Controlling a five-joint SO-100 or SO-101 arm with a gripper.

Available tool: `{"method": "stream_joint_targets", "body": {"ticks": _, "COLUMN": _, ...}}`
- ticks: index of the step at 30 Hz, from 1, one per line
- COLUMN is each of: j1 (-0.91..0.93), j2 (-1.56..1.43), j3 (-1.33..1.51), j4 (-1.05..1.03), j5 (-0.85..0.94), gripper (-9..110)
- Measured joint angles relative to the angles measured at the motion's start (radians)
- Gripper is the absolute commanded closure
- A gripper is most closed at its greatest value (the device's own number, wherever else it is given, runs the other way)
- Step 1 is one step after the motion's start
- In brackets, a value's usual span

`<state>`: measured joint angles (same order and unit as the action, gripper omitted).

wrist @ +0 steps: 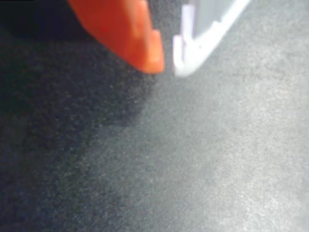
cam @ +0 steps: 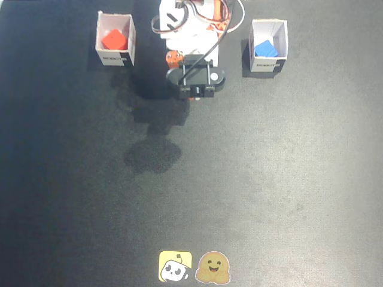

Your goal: Put the red cube in the right box and the blue cube in the left box.

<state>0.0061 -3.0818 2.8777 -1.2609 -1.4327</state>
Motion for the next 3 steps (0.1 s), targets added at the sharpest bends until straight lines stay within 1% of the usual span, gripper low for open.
{"method": "stream_joint_targets", "body": {"ticks": 3, "j1": 0.0, "j2": 0.0, "j3": 0.0, "j4": 0.0, "j5": 0.0, "gripper": 101}}
